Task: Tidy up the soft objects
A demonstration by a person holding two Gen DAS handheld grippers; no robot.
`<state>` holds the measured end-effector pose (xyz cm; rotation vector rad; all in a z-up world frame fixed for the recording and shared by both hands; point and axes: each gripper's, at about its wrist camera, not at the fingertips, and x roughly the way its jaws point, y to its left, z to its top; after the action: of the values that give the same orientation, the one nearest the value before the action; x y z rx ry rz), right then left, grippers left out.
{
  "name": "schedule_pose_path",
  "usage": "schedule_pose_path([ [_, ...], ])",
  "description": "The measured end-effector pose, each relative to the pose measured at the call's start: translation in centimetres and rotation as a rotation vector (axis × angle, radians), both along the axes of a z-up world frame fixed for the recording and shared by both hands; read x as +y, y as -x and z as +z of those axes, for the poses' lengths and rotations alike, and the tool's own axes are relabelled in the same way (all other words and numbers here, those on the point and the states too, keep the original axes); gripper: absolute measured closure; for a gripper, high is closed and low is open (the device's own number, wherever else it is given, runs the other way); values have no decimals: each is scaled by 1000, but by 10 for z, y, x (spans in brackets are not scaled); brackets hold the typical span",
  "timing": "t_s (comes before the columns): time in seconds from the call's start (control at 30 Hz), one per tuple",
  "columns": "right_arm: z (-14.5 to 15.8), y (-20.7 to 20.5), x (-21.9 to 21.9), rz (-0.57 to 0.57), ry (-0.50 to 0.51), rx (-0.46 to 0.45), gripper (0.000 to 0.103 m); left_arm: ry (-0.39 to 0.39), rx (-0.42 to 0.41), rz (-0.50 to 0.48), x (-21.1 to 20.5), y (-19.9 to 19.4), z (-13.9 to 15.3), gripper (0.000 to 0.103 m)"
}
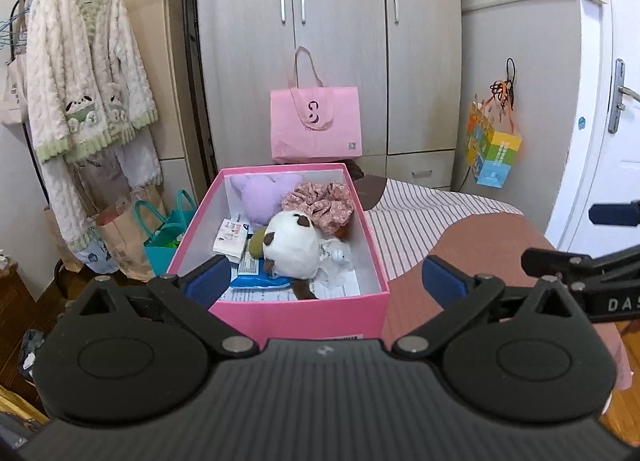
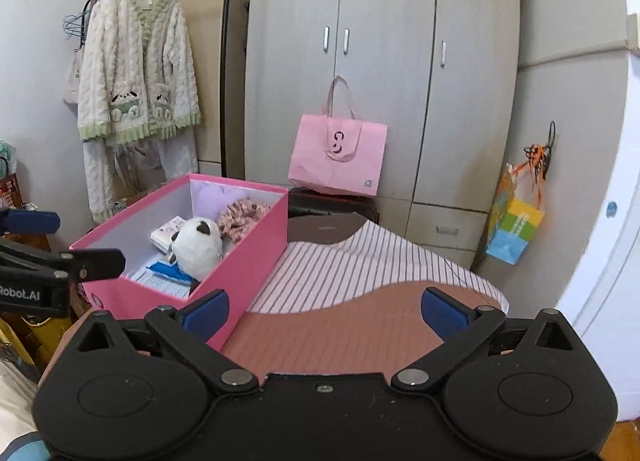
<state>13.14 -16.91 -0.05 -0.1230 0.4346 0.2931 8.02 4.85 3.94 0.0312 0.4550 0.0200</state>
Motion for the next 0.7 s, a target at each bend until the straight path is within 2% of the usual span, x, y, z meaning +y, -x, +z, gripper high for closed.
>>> schedule_pose_path([
  [0.17, -8, 10, -4, 0, -3, 2, 0, 41, 14, 6, 3, 2, -7, 0],
  [0.23, -10, 12, -4, 16, 3, 0, 0, 35, 15, 11, 3, 1, -9, 0],
  [0.33, -13, 15, -5, -17, 18, -20, 0, 7, 7, 29, 0, 1, -12, 0],
  [0.53, -17, 24, -9, -35, -5, -45, 0, 4, -10, 48, -3, 2, -19, 0],
  [0.7, -19, 24, -10, -26, -12, -44, 0, 6, -8, 27, -6, 4, -21, 0],
])
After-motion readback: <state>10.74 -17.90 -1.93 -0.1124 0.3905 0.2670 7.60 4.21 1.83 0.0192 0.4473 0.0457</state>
